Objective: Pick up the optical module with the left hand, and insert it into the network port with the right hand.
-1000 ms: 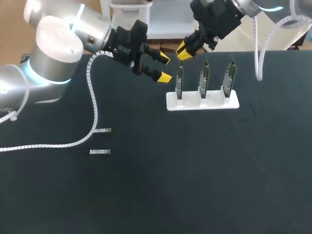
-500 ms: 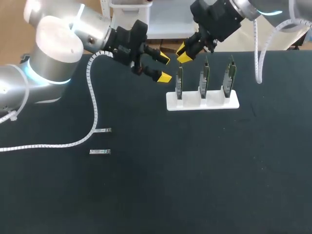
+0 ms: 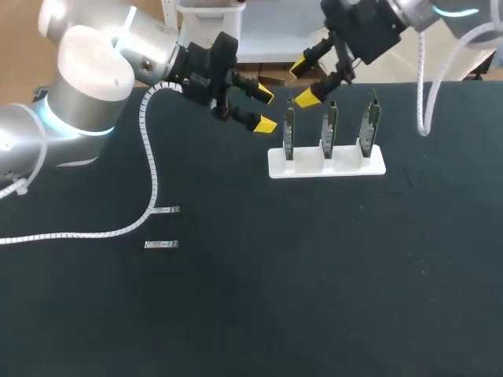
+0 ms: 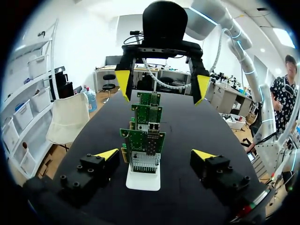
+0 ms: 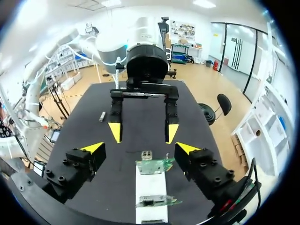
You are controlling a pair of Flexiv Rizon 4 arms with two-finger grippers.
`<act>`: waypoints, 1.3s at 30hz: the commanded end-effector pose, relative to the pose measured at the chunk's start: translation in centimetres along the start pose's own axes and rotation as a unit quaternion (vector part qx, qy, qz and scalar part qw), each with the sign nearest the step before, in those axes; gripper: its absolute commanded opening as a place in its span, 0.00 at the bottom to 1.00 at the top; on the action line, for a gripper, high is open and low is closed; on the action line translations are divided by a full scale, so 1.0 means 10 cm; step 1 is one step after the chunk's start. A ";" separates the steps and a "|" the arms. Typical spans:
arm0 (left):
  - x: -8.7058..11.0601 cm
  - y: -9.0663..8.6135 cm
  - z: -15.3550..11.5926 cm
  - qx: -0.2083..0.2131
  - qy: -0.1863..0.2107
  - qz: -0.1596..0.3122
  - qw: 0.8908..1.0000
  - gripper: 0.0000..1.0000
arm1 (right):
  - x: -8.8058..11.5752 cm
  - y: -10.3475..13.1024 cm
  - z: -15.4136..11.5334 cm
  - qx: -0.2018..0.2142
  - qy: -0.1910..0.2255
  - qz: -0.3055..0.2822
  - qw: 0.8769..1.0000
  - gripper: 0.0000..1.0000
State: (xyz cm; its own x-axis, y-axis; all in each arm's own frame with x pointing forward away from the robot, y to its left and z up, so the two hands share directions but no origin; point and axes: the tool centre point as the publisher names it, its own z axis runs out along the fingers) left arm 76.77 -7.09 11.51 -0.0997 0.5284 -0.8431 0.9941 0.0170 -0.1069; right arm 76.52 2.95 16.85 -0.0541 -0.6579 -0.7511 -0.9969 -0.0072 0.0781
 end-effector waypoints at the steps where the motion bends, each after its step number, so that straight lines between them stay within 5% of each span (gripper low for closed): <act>1: -0.01 0.00 0.00 0.000 0.002 -0.001 1.000 1.00 | 0.07 -0.01 -0.15 -0.007 -0.020 0.011 1.000 1.00; 8: -0.01 0.00 0.00 0.000 0.002 -0.001 1.000 1.00 | 0.10 0.01 -0.24 -0.011 -0.028 0.016 0.999 1.00; 9: -0.01 0.00 0.00 0.000 0.002 -0.001 1.000 1.00 | 0.10 0.02 -0.24 -0.007 -0.032 0.011 0.999 0.67; 10: -0.01 0.00 0.00 0.000 0.002 -0.001 1.000 1.00 | 0.09 0.02 -0.25 -0.007 -0.032 0.011 0.999 0.24; 11: -0.01 0.00 0.00 0.000 0.002 -0.001 1.000 1.00 | 0.09 0.03 -0.25 -0.007 -0.033 0.010 0.999 0.00; 39: -0.01 0.00 0.00 0.000 0.002 -0.001 1.000 1.00 | -0.06 -0.09 -0.06 -0.005 -0.025 -0.020 0.999 0.00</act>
State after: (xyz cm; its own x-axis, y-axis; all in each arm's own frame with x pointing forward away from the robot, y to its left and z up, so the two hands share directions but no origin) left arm 76.77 -7.09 11.51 -0.0996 0.5285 -0.8431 0.9941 0.0170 -0.1068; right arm 76.60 2.53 17.94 -0.0169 -0.6176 -0.7863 -0.9988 -0.0262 0.0421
